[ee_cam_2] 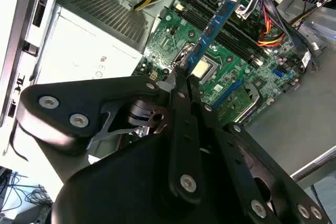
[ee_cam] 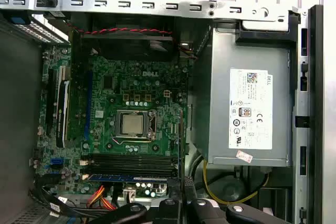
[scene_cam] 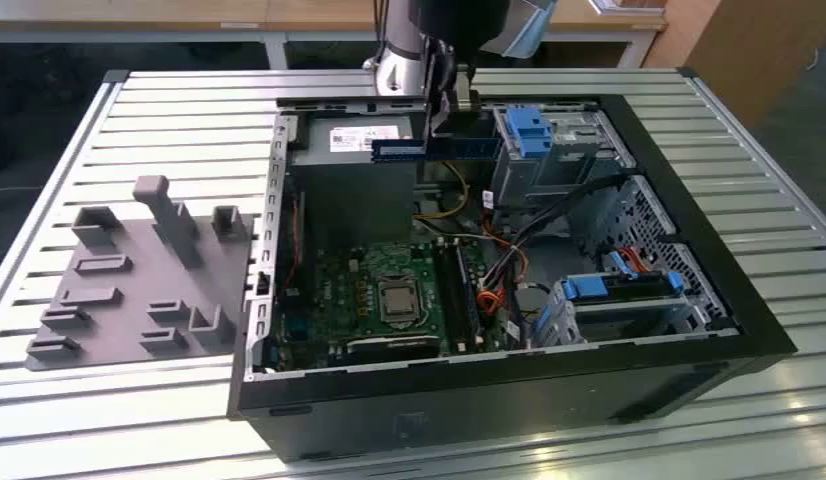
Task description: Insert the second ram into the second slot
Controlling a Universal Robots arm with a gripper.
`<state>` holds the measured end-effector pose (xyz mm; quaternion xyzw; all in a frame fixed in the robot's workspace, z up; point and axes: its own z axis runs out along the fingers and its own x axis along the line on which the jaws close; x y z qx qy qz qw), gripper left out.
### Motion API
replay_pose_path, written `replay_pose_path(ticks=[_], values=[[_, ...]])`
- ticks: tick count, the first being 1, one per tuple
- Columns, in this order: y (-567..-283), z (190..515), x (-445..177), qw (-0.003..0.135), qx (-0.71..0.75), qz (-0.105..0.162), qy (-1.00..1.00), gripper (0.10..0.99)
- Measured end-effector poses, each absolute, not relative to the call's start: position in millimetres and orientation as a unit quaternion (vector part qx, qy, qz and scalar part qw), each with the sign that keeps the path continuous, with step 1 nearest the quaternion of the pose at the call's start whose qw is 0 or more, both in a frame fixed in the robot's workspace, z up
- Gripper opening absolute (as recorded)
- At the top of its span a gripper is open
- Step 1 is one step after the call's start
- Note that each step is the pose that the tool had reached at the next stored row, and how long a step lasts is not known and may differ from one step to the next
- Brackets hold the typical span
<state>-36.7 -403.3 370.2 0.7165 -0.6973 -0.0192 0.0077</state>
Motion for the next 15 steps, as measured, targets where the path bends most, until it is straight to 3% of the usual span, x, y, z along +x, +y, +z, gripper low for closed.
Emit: replay_pose_path(ticks=[15], values=[[-404.4,370.2,-36.7,0.008,0.716,-0.019,-0.697,0.137]])
